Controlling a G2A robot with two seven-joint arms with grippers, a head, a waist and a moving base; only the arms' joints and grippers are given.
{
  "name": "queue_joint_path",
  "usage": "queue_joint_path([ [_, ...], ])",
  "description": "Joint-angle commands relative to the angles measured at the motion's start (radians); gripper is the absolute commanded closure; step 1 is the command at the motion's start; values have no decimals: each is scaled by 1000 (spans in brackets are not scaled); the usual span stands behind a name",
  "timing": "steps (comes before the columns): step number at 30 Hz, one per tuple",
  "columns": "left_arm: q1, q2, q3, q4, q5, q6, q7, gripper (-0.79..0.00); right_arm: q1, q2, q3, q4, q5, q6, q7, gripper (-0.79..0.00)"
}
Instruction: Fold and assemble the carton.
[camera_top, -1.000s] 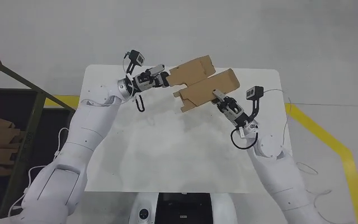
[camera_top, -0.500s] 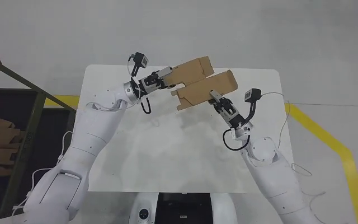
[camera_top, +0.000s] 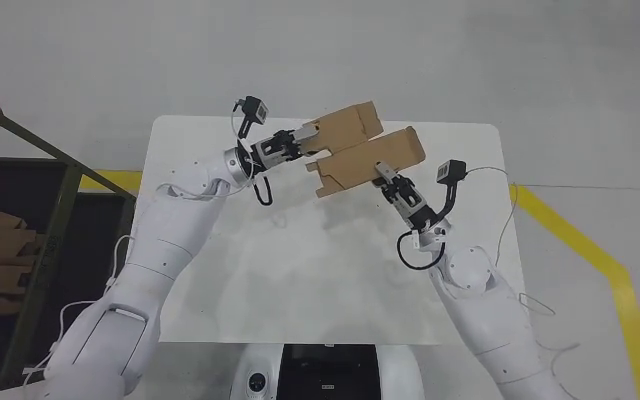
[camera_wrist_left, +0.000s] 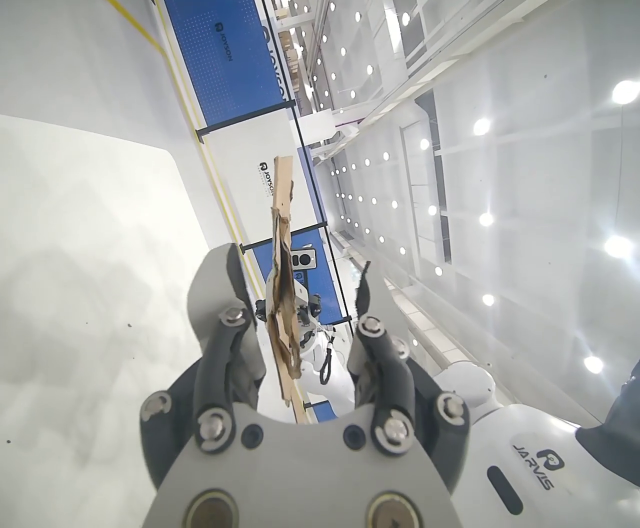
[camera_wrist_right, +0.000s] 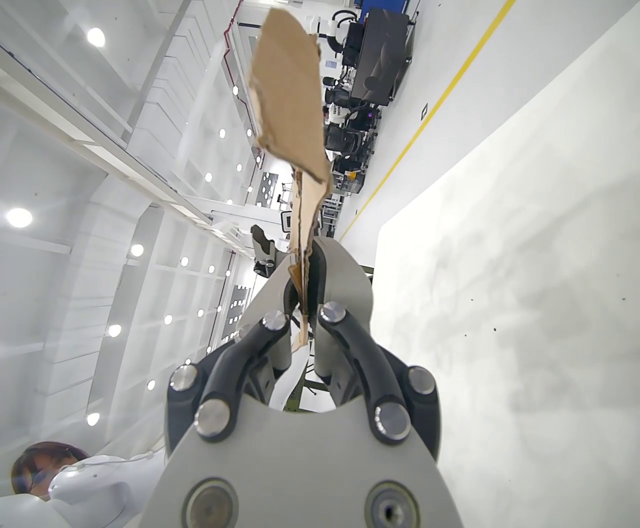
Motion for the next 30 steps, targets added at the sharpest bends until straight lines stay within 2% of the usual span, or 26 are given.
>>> queue_joint_path([
  [1,-4,-3,6,4,1,3,-6,0,1,-1,-1,3,-1,-2,-1,0],
  [4,-14,-7,14,15,3,3,-7,0,0,-3,-1,5,-2,-6,-1,0],
  [6,-21,-9,17,21,2,10,-8,0,-3,-4,-3,8,7,-8,14,-252],
  [7,-24,-11,16,23,-7,16,-7,0,-4,-4,0,13,10,-12,16,-785],
  [11,-37,-8,-3,33,-9,34,-21,0,-12,-3,20,32,43,-46,38,-785],
  [15,-52,4,-41,53,-11,57,-73,0,-3,2,54,79,108,-127,127,-785],
  [22,-98,34,-109,94,-4,122,-282,0,50,13,100,192,293,-178,380,-785],
  [26,-116,40,-116,106,-50,165,-409,0,99,18,104,257,383,-160,568,-785],
  [30,-134,39,-115,114,-91,167,-476,0,152,22,104,326,423,-162,728,-785],
])
